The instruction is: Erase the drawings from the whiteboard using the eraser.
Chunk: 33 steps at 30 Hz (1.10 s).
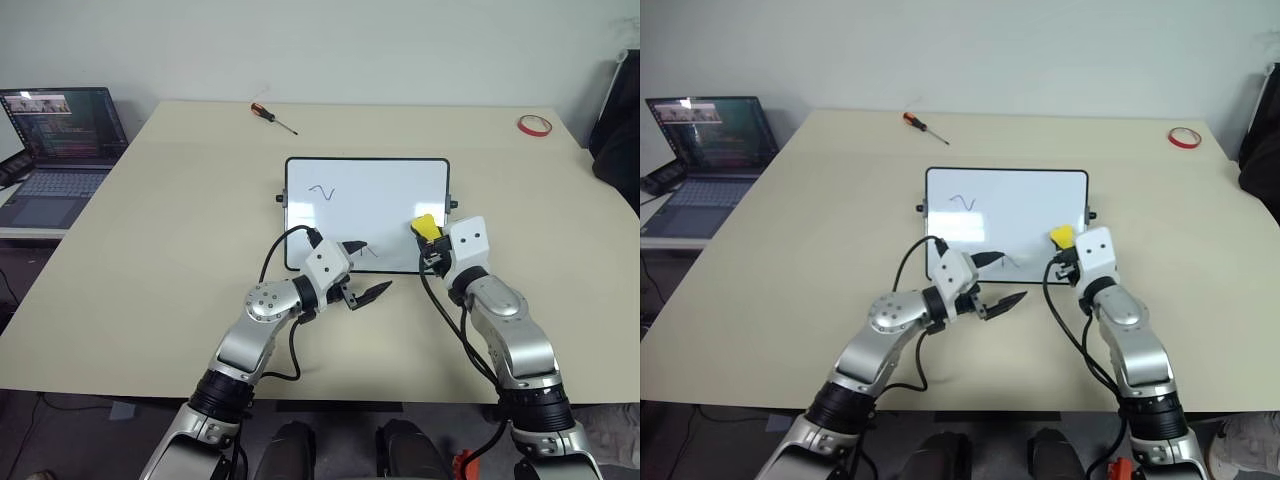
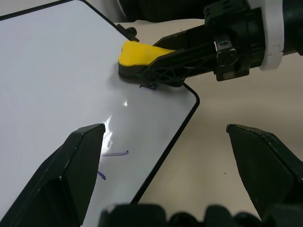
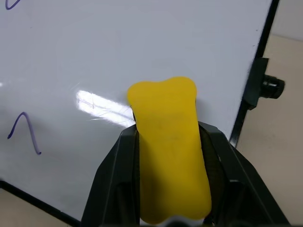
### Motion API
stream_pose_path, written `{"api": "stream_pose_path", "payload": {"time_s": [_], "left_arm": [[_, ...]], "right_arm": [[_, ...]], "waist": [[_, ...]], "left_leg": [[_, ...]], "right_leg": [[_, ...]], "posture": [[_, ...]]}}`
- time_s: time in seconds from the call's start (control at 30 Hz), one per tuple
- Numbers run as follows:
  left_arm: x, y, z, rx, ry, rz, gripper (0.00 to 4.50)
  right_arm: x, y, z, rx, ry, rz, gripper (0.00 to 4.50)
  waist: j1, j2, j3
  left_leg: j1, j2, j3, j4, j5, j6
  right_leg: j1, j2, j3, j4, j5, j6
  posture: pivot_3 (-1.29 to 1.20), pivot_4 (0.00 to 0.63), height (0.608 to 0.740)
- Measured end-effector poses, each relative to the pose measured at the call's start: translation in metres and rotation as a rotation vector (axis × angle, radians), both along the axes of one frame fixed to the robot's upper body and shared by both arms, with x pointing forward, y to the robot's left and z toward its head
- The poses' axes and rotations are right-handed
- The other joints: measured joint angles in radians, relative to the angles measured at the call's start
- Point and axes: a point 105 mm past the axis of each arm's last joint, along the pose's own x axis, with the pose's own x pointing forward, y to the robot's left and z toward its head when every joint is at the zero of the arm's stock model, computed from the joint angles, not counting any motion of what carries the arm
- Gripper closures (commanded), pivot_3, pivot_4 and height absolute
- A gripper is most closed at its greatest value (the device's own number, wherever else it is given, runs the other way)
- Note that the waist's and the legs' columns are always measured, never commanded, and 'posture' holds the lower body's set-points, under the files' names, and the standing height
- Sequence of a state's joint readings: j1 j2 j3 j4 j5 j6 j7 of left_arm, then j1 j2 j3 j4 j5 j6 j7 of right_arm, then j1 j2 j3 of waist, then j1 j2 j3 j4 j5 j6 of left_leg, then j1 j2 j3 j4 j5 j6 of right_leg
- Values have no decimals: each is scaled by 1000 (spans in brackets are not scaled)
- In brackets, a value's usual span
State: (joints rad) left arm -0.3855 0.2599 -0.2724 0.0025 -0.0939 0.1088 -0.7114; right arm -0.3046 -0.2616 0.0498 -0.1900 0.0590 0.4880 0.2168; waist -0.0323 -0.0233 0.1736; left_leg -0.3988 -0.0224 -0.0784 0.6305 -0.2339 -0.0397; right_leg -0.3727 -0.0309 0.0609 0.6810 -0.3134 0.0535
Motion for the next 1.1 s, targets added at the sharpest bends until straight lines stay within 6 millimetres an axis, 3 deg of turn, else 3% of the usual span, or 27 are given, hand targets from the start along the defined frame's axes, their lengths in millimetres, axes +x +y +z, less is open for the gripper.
{"api": "stream_pose_path", "payload": {"time_s": [0.23,0.77,0.97,1.1], "left_arm": [[0,-3,3,-14,-12,-8,0],[-2,-6,1,-34,-2,-8,0],[-3,-9,3,-49,-12,-12,0],[-3,-10,4,-57,-15,-9,0]], "right_arm": [[-3,1,-6,-19,48,4,3188],[-29,-23,-20,-164,194,-3,3188],[-29,-23,-20,-153,194,-3,3188],[-21,-13,-10,-87,134,11,3188]], "waist": [[0,0,0],[1,0,0],[1,0,0],[-2,0,0]], "left_leg": [[0,0,0,0,0,0],[1,0,-1,1,0,0],[1,0,-1,1,0,0],[0,0,0,1,0,0]], "right_leg": [[0,0,0,0,0,0],[1,0,-1,0,0,0],[2,0,-1,0,0,0],[1,0,0,1,0,0]], "posture": [[0,150,740],[0,150,740],[0,150,740],[0,150,740]]}}
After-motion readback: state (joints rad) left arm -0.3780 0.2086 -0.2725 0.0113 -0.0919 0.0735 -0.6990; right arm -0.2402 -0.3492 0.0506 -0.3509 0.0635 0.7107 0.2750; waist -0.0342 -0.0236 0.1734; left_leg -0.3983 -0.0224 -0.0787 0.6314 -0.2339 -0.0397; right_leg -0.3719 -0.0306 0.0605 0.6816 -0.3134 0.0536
